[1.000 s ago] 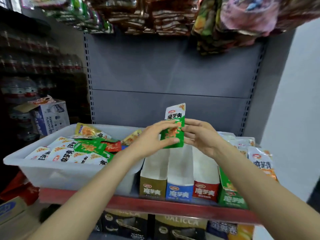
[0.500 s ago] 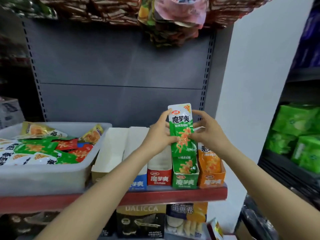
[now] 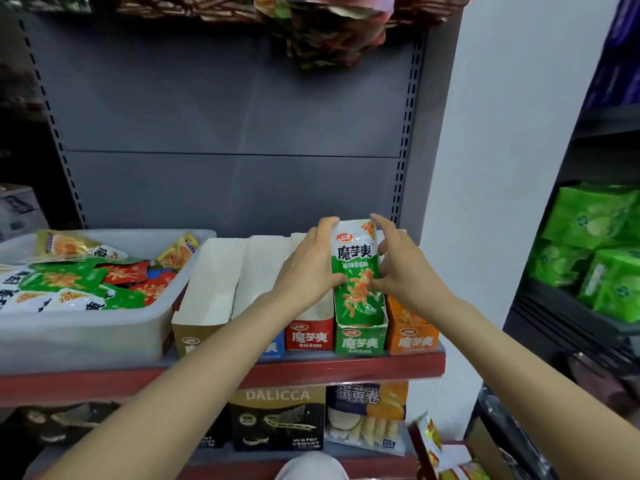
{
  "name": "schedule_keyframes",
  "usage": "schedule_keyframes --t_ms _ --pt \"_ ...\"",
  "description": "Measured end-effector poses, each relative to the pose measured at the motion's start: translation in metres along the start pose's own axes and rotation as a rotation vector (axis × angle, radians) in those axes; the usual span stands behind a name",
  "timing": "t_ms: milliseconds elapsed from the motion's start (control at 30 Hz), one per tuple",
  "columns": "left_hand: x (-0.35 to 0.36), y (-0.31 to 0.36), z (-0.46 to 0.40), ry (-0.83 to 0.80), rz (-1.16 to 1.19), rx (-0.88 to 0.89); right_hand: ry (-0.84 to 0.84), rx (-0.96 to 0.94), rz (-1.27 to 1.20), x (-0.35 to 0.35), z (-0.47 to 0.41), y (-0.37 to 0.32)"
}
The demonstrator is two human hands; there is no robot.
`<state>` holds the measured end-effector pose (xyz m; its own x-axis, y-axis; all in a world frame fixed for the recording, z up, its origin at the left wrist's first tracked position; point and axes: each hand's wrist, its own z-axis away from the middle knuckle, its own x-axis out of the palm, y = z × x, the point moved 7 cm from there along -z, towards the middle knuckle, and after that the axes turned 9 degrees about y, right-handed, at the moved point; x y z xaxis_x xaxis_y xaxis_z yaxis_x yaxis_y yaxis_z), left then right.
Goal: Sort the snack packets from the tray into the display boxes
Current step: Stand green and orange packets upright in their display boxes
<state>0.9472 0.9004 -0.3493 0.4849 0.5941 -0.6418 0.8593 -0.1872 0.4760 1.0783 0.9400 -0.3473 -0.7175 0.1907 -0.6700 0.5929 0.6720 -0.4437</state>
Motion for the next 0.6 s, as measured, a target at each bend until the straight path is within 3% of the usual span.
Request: schedule_keyframes --t_ms 267,467,600 --pt "0.007 0.002 0.01 -0.065 -0.181 0.082 -0.092 -0.01 0.161 0.006 0.008 0.003" --pt "-0.011 -0.006 0.006 -0.021 -0.067 0.048 0.034 -0.149 0.252 -0.007 0.001 -0.024" --pt "-0.05 -0.026 0.01 0.082 -0.003 0.007 0.018 -0.221 0.133 0.009 -0.005 -0.065"
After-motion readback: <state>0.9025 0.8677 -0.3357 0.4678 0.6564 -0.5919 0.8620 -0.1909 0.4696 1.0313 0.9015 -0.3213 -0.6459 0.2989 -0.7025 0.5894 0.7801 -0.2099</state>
